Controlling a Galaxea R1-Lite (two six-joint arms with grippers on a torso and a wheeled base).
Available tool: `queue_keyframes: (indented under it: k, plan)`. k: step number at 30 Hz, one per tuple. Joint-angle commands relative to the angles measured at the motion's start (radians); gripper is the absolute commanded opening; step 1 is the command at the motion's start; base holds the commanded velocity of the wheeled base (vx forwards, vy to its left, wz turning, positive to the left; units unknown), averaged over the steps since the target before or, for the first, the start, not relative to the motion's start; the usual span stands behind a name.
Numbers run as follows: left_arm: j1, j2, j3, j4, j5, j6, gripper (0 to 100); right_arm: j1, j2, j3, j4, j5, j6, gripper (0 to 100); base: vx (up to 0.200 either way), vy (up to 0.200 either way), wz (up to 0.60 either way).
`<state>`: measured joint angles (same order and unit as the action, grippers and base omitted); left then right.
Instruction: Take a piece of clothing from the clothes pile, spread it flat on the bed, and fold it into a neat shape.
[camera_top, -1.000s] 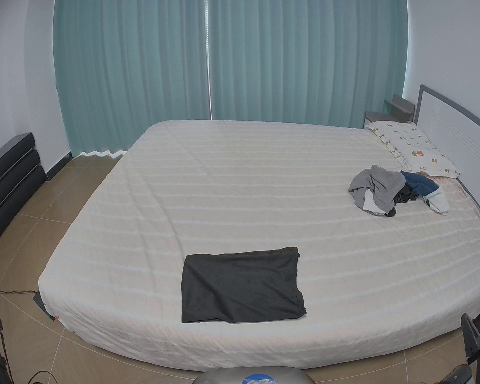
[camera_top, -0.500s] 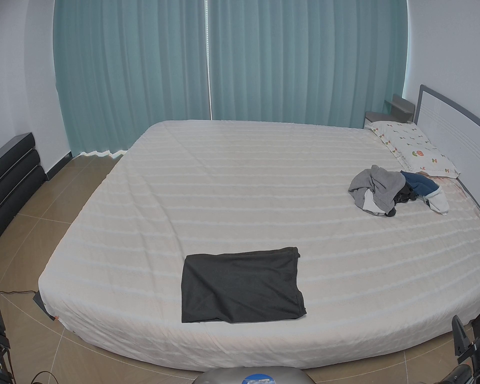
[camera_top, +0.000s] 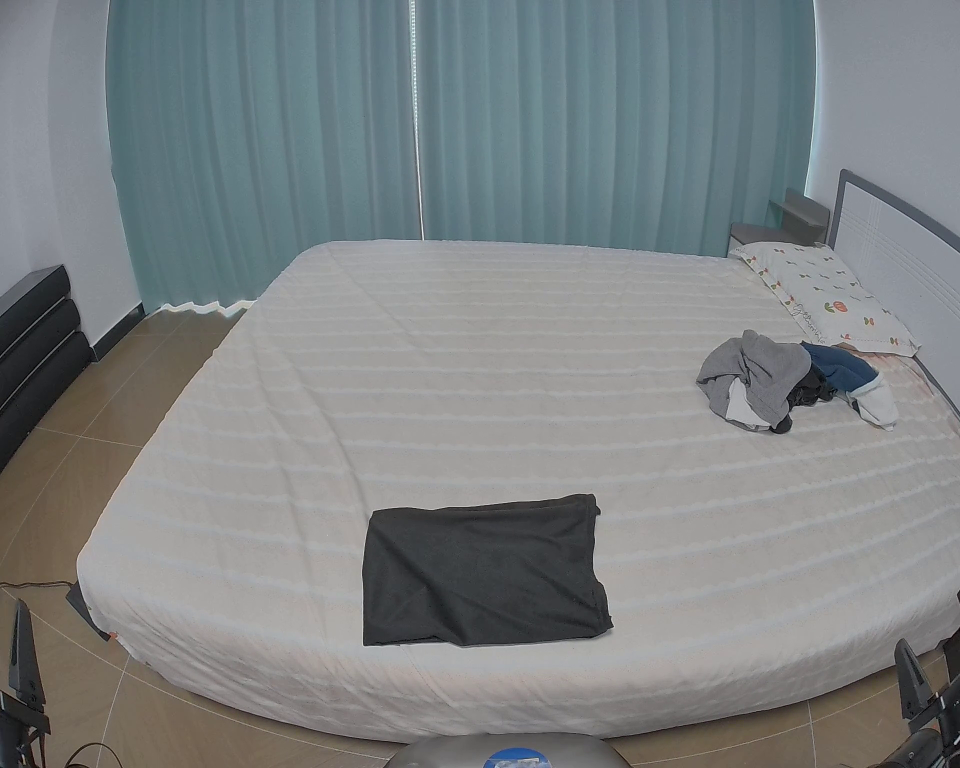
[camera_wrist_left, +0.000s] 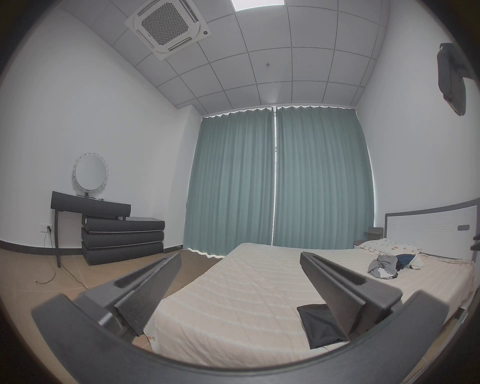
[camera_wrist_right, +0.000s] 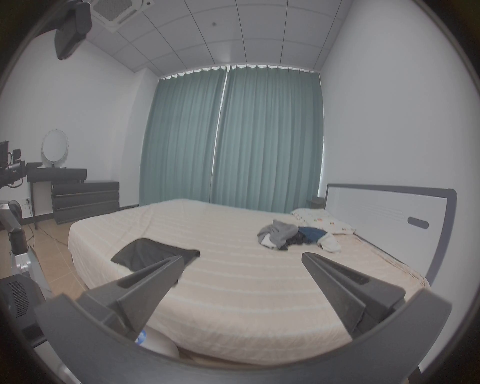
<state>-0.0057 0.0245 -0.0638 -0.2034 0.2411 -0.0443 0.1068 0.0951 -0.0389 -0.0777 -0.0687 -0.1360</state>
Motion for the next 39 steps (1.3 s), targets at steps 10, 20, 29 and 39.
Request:
queue_keyframes:
  k: [10, 20, 29, 39]
  plan:
    - [0.004, -0.018, 0.064, 0.002, -0.091, 0.014, 100, 0.001, 0.006, 0.039, 0.001, 0.030, 0.121, 100, 0.000, 0.000, 0.00]
    - [0.003, -0.018, 0.064, 0.203, -0.249, 0.046, 100, -0.001, 0.006, 0.039, -0.002, 0.032, 0.122, 100, 0.000, 0.000, 0.00]
    - [0.004, -0.018, 0.064, 0.203, -0.247, 0.046, 100, -0.062, -0.011, 0.014, 0.133, 0.056, 0.111, 100, 0.000, 0.000, 0.00]
    - [0.004, -0.020, 0.064, 0.202, -0.244, 0.040, 100, -0.107, -0.092, 0.039, 0.073, 0.063, 0.131, 100, 0.000, 0.000, 0.00]
